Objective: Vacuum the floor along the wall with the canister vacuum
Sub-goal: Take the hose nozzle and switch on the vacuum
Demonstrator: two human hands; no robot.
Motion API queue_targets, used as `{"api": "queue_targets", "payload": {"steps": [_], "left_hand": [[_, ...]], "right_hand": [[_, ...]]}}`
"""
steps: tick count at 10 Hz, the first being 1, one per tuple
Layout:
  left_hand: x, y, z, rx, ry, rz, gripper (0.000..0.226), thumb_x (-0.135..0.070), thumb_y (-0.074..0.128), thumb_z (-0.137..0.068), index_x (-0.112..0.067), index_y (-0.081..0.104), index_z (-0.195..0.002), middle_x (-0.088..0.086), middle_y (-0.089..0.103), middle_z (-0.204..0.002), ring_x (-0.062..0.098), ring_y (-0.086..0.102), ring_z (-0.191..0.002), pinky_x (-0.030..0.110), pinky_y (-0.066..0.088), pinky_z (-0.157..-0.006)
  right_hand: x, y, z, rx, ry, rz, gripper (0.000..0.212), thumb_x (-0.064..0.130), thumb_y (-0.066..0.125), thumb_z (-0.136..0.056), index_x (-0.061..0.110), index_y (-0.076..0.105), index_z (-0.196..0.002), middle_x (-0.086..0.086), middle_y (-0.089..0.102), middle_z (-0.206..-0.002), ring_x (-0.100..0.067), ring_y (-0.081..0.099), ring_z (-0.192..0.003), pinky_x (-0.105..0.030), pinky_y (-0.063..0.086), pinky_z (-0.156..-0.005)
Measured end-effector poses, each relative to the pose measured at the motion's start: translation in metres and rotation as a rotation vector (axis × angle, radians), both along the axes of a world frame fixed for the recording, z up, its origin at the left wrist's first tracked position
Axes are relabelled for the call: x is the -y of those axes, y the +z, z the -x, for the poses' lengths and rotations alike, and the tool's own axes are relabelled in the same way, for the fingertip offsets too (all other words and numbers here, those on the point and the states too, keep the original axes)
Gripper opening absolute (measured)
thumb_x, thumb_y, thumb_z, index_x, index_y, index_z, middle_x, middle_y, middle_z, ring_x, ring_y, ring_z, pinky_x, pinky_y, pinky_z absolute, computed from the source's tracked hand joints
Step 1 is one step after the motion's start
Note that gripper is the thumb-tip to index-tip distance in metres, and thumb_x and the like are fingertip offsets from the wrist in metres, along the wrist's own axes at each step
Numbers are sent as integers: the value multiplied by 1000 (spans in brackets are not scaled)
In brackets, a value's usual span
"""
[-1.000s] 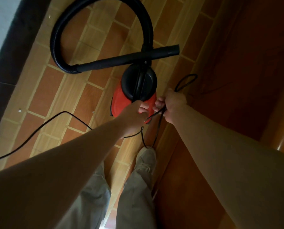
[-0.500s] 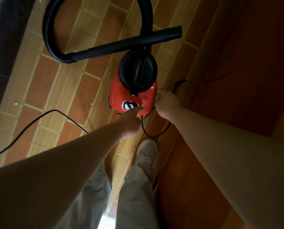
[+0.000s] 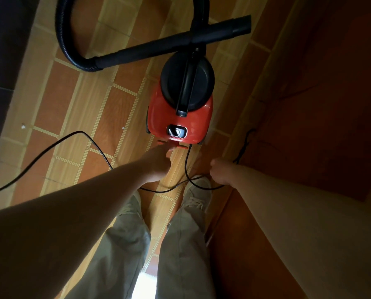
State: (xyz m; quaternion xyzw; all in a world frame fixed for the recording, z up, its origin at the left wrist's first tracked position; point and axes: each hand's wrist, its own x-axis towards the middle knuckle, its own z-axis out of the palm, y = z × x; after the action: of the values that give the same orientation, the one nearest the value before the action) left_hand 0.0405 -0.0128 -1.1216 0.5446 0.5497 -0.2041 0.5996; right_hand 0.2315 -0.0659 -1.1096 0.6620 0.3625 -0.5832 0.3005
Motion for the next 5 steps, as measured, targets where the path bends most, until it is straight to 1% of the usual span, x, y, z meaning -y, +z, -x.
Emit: {"api": "queue_targets", "payload": {"steps": [1, 2, 3, 4, 5], "left_hand": [[12, -1, 5, -6, -12, 6, 57, -2, 37, -103, -25, 35, -155, 5, 31, -164, 8, 55, -122, 14, 45, -80], [15, -1, 4, 25, 63, -35, 53, -5, 38, -103, -26, 39, -152, 4, 38, -160, 2, 58, -105, 10, 39, -70], [3, 7, 0, 50, 240, -225, 43, -4, 43, -101, -22, 53, -139, 1, 57, -142, 9, 57, -116, 10, 39, -76], [-21, 20, -6, 36, 410, -480, 42, 0, 49, -95, -21, 55, -130, -3, 57, -129, 8, 56, -113, 13, 42, -77], [-54, 26, -17, 61, 539, -473, 58, 0, 51, -89, -22, 44, -143, -8, 52, -130, 7, 53, -115, 19, 45, -84]], "right_hand": [[6, -6, 6, 6, -119, 25, 41, 6, 37, -108, 2, 47, -148, -21, 48, -150, -35, 47, -137, -33, 41, -105], [-8, -8, 6, 105, -286, -167, 34, 11, 41, -107, 0, 58, -134, -22, 58, -138, -32, 57, -121, -38, 45, -94], [-41, -1, -1, 214, -676, -434, 33, 15, 41, -108, 3, 57, -134, -18, 60, -135, -28, 60, -117, -35, 49, -94], [-80, 16, -10, 56, -1146, -564, 31, 17, 38, -108, 13, 58, -131, -12, 62, -128, -17, 61, -94, -31, 46, -84], [-104, 21, -11, -103, -1168, -545, 36, 15, 34, -107, 23, 54, -136, 5, 61, -109, -7, 58, -92, -29, 43, -77]]}}
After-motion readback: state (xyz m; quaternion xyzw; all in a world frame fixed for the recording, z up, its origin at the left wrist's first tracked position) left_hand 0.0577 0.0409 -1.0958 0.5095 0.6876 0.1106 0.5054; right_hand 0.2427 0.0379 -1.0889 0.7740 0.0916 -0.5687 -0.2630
